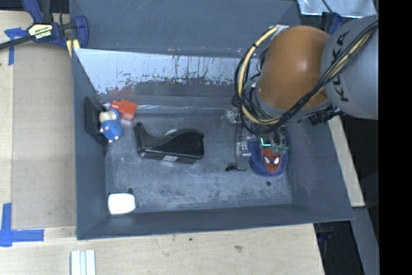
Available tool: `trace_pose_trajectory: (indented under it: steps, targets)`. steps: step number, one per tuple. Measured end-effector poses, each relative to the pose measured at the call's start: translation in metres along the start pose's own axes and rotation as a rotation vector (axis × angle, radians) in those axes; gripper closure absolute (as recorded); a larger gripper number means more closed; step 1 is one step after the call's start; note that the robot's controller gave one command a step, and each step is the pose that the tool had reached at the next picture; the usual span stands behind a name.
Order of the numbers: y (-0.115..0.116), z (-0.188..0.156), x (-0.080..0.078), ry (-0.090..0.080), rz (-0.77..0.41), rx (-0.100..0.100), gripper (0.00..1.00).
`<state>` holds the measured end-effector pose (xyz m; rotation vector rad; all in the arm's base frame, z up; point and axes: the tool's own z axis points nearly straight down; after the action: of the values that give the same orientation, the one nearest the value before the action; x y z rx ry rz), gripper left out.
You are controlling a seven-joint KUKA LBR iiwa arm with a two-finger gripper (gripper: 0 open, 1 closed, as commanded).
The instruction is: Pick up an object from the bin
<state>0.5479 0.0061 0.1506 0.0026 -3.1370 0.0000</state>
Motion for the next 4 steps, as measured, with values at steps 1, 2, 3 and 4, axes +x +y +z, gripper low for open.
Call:
trace_pose_trajectory:
  steps: [1, 2, 3, 4]
  targets:
    - [0.038, 0.010, -0.018, -0.011, -0.104, -0.001, 0.00]
    - [0.034, 0.059, -0.069, -0.009, -0.197, 0.001, 0.00]
    - [0.034, 0.057, -0.069, -0.010, -0.195, 0.000, 1.00]
    - [0.016, -0.025, -0.062, -0.017, -0.185, 0.002, 1.00]
